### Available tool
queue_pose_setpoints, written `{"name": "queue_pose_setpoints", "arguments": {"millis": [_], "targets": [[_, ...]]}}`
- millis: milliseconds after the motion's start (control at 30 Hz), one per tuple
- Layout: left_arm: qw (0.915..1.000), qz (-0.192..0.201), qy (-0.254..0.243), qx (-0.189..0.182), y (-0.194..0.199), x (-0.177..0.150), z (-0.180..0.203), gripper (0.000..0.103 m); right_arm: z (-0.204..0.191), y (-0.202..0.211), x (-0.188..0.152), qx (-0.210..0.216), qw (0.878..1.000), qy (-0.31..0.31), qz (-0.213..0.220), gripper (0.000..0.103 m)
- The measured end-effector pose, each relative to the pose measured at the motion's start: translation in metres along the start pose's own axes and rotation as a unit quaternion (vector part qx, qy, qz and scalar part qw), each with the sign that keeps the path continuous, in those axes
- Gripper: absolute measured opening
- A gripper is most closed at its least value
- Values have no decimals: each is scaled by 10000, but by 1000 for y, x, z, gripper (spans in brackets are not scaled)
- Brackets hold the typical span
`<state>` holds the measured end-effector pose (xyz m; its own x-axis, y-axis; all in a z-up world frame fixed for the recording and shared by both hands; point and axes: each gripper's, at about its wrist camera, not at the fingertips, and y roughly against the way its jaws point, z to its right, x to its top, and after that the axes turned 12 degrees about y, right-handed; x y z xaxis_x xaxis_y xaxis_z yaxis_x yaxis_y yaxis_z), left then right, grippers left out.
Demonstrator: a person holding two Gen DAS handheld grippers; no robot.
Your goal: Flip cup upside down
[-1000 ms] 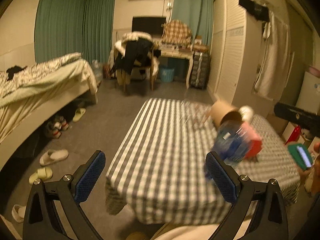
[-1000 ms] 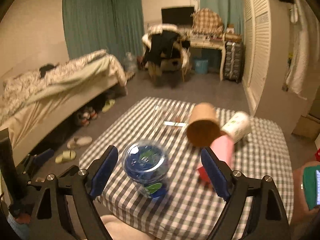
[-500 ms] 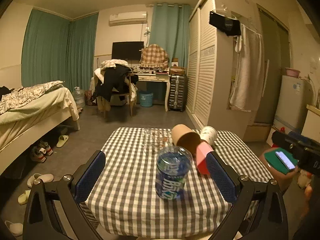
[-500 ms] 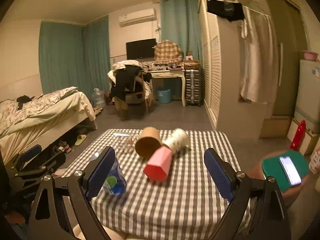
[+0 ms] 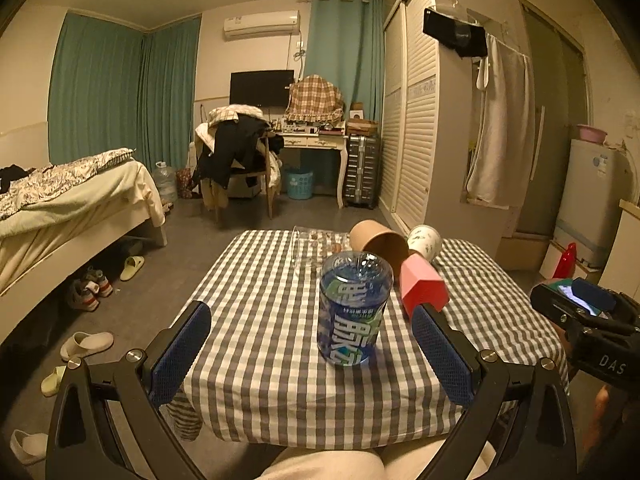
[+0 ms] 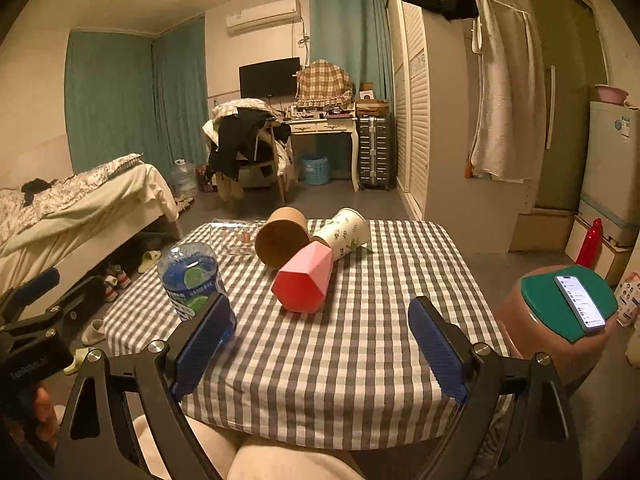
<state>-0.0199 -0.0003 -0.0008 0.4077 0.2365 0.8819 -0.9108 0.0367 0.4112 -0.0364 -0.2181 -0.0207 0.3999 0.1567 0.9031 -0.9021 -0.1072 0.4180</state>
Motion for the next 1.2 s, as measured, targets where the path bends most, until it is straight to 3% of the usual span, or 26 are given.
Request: {"name": "queue_pose_setpoints", "arguments": {"millis": [400, 733, 1200], "targets": [[10000, -49, -18, -21, 0, -3, 1, 103, -2, 3, 0, -72, 10000, 17, -12, 91], [10000, -43, -13, -17, 1, -3, 1, 103, -2, 7, 0, -170, 9999, 21, 17, 103], [10000, -19, 14, 5, 3, -5, -3, 103, -4, 6, 0, -205, 9998, 45, -20, 103]]}}
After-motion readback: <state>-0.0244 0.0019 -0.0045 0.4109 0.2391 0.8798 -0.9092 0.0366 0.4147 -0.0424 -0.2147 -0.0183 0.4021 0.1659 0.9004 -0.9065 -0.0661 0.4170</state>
